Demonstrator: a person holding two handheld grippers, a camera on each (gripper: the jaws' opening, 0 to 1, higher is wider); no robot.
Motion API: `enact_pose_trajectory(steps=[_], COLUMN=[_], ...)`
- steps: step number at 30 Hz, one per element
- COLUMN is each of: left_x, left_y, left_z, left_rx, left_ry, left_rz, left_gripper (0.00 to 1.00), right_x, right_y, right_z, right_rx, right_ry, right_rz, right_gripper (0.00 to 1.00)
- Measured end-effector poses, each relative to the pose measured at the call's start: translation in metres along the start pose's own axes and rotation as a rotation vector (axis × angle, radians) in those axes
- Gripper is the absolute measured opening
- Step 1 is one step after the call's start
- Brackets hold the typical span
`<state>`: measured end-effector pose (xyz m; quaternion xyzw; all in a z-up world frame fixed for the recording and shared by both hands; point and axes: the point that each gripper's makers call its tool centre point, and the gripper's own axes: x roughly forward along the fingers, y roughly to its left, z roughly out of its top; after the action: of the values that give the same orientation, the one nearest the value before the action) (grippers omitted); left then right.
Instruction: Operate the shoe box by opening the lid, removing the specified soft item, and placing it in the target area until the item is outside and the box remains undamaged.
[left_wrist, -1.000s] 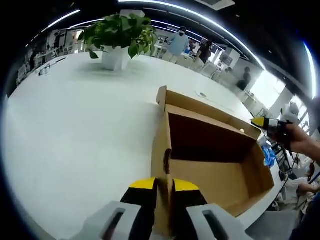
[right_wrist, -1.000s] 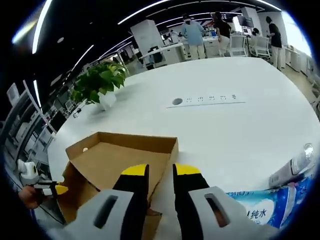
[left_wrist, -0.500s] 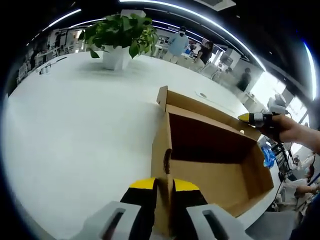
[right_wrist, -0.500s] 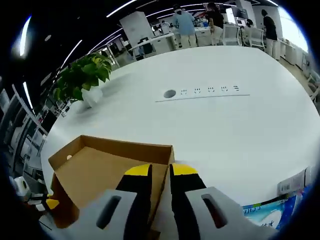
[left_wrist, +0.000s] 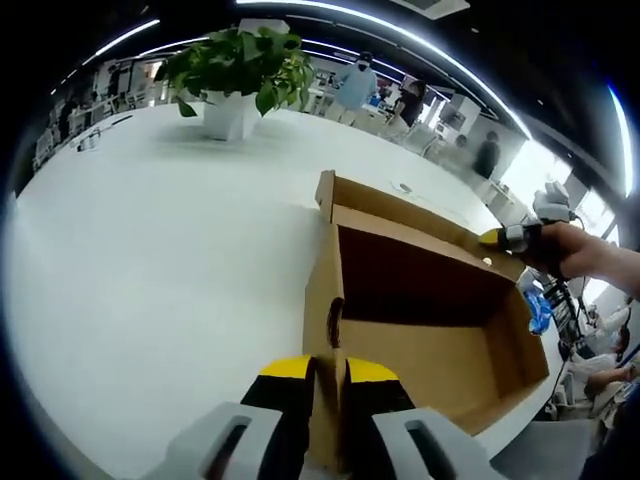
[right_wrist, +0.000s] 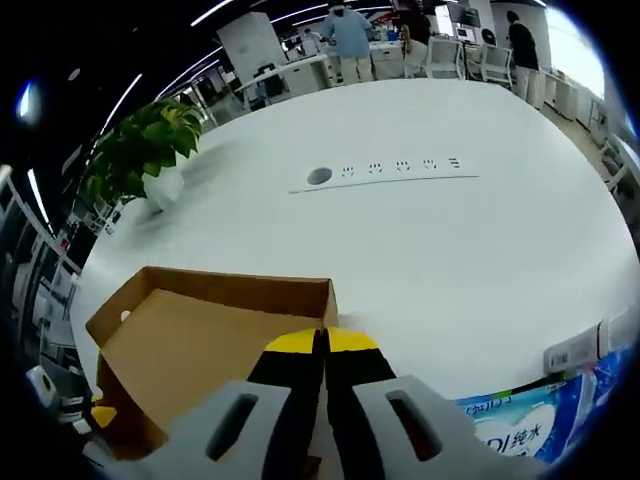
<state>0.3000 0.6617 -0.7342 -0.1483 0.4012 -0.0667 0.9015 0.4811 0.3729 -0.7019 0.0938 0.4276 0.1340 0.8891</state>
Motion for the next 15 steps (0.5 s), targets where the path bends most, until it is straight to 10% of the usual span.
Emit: enact_pose_trajectory(steps=[15], left_x=[-0.003], left_y=[-0.005], left_z=[0.0], left_rx=[-0.025], left_ry=[-0.005], left_rz=[0.037], left_gripper=[0.09], right_x=[-0.03], right_y=[0.012], right_z=[0.038], right_rx=[-0.045], right_ry=[-0.12], right_rz=[0.045], right_gripper=[0.0])
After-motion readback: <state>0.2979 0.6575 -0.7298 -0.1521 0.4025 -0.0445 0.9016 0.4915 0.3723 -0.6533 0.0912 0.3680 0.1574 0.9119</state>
